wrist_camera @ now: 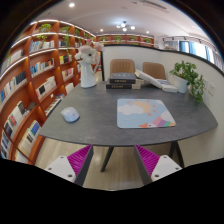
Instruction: Arrange mouse
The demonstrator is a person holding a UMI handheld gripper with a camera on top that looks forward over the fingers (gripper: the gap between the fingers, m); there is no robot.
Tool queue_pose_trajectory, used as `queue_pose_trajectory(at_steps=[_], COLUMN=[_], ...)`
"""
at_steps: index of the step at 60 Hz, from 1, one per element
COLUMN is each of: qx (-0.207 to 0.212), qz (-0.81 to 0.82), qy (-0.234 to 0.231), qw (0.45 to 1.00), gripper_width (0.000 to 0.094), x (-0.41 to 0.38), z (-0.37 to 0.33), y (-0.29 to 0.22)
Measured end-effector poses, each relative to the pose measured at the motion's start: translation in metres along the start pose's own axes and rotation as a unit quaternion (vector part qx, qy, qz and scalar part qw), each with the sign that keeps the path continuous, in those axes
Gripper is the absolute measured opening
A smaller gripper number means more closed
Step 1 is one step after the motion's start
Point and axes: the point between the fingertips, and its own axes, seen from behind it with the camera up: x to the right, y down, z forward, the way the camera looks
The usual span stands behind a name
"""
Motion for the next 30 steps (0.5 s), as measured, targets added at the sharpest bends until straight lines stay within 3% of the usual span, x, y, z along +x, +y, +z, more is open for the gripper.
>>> queue_pose_trajectory(at_steps=[15, 30], qx=[-0.036, -0.047], qz=[-0.022, -0.026], qy=[-0.054, -0.048], qw=[0.998, 0.997], gripper_width=[0.082, 0.0827], x=[-0.127, -0.185], z=[0.065, 0.135], y=[0.0, -0.037])
